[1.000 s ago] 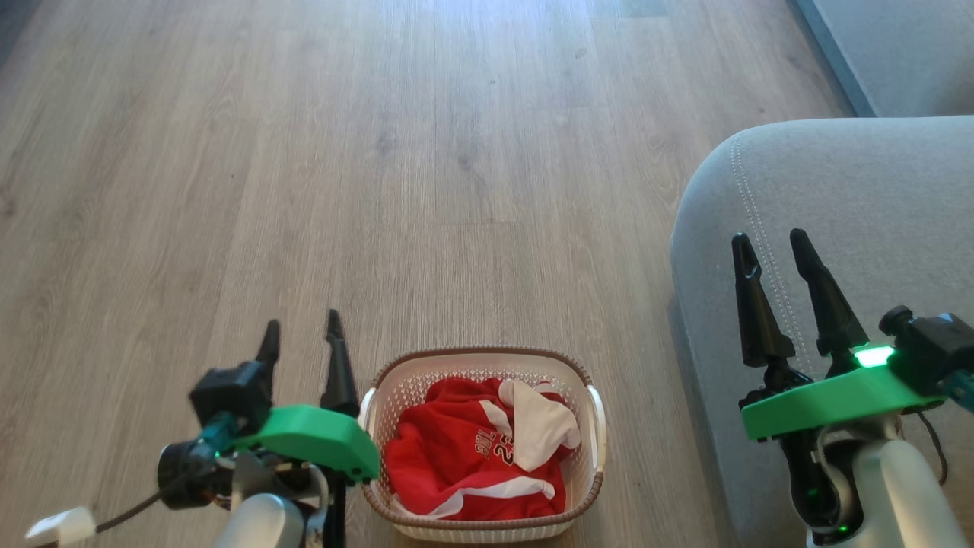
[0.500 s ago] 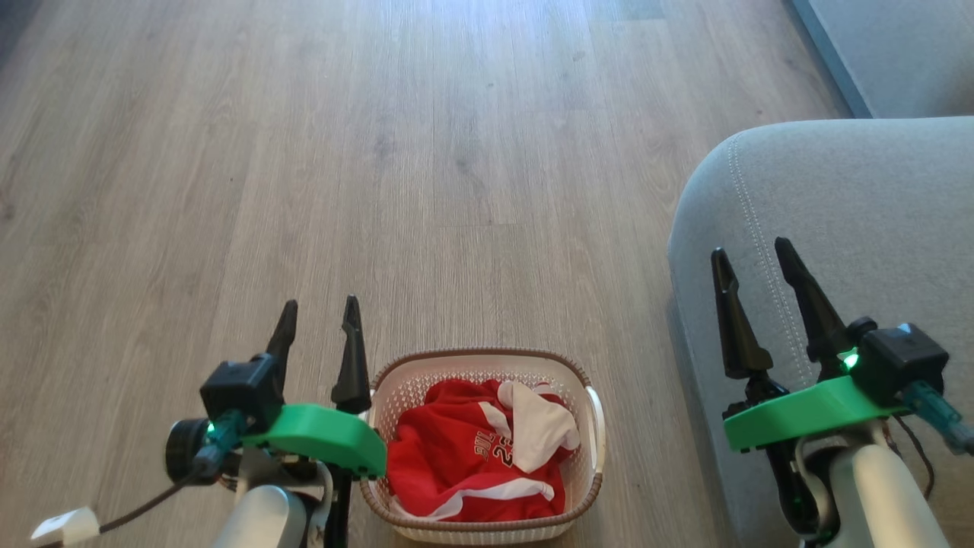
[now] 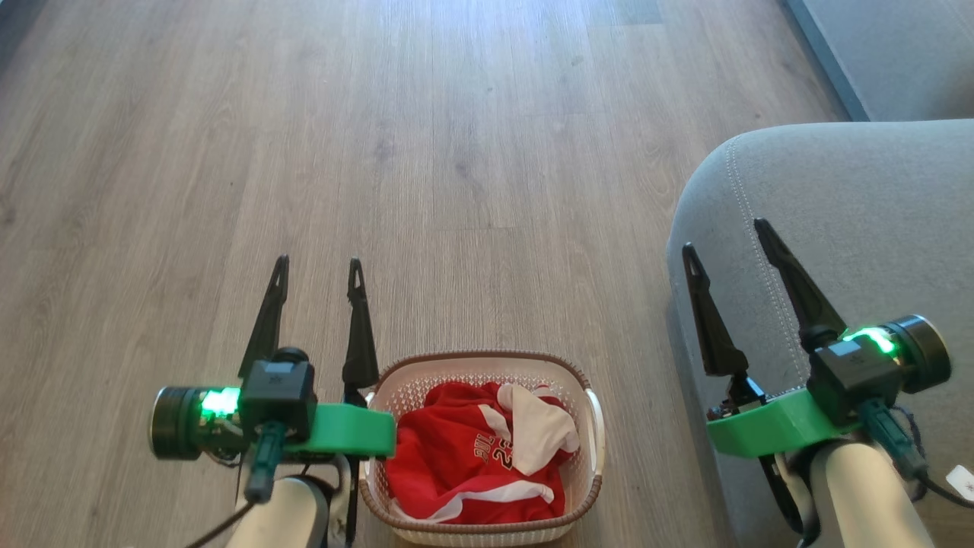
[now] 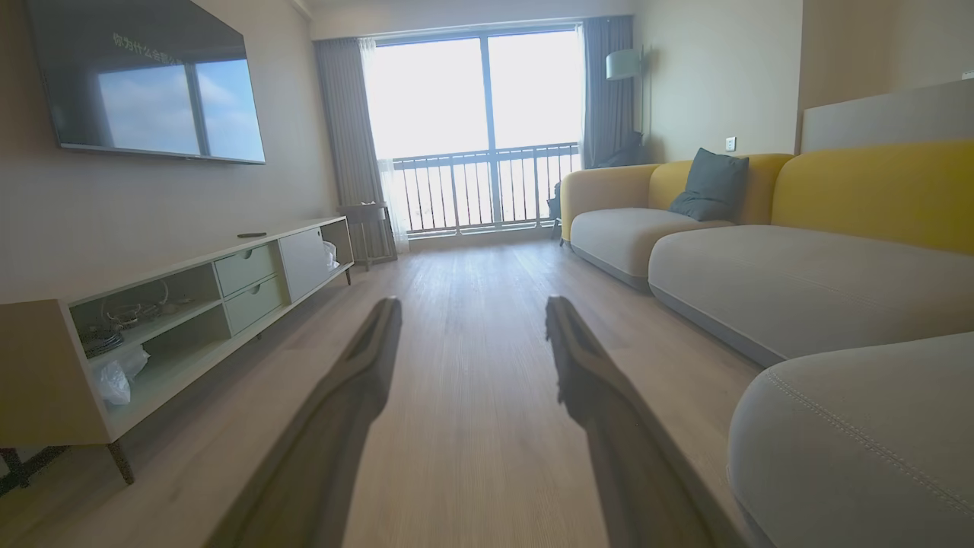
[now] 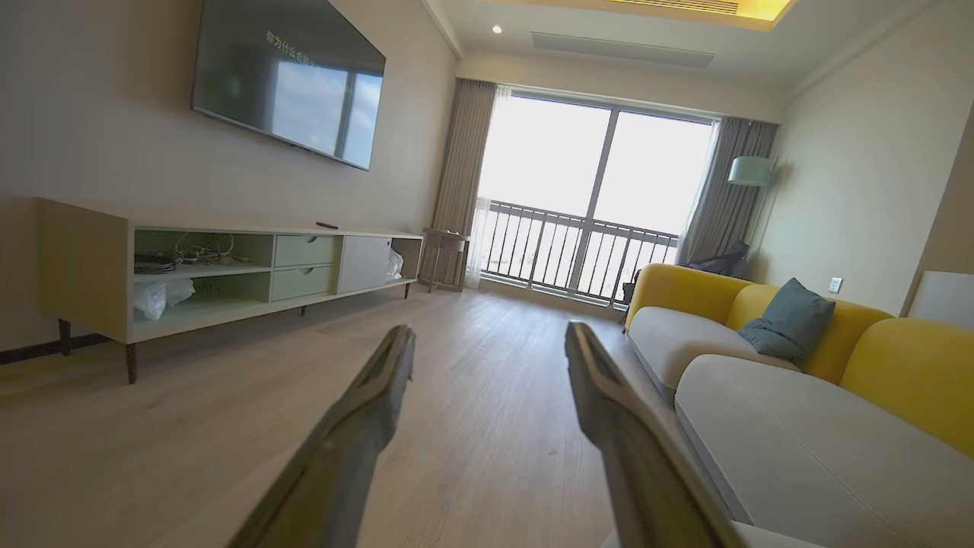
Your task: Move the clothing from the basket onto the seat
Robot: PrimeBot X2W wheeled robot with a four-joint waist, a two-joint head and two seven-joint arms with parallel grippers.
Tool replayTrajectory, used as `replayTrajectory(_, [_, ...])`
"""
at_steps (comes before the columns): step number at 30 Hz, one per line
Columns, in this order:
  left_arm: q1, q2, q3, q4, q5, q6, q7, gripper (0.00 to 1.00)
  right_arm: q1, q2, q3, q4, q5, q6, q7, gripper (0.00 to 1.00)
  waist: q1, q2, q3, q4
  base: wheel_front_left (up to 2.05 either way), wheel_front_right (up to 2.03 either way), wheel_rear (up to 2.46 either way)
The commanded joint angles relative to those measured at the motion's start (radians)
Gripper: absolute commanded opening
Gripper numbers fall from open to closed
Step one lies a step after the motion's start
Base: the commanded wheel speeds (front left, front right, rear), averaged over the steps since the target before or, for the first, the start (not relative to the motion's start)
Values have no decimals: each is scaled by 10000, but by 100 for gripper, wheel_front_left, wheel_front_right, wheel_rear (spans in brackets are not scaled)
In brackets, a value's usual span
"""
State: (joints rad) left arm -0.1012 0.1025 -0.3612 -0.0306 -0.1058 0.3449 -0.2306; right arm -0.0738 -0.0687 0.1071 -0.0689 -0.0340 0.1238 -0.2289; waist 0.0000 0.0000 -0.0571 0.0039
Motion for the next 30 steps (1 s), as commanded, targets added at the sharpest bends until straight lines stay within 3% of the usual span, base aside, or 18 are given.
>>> replayTrajectory(1, [-529, 94, 193, -461, 321, 174, -112, 100, -499, -20, 166, -466, -301, 65, -128, 100, 0, 0, 1, 9, 0, 0, 0])
replayTrajectory(9, [-457, 242, -38, -488, 1078, 770, -312, 100, -380, 123, 16, -649, -724, 69, -329, 100, 0, 0, -30, 30, 0, 0, 0])
replayTrajectory(13, [-249, -66, 374, -145, 180, 382, -312, 100, -208, 159, -69, -192, -144, 69, -329, 100, 0, 0, -18, 52, 0, 0, 0])
replayTrajectory(15, [-86, -262, 712, 246, -491, -200, -312, 100, -115, 174, -276, 94, 422, 69, -329, 100, 0, 0, -27, 61, 0, 0, 0])
replayTrajectory(19, [21, -402, 975, 1077, -424, -1034, -312, 100, 74, 181, -489, 442, 970, 69, -329, 100, 0, 0, -31, 84, 0, 0, 0])
replayTrajectory(20, [78, -449, 1020, 1508, -475, -1417, -312, 100, 184, 182, -445, 587, 897, 69, -329, 100, 0, 0, -32, 81, 0, 0, 0])
replayTrajectory(30, [208, -519, 1519, 2171, -1287, -1777, -312, 100, 356, 184, -325, 1612, 1010, 69, -329, 100, 0, 0, 12, 35, 0, 0, 0])
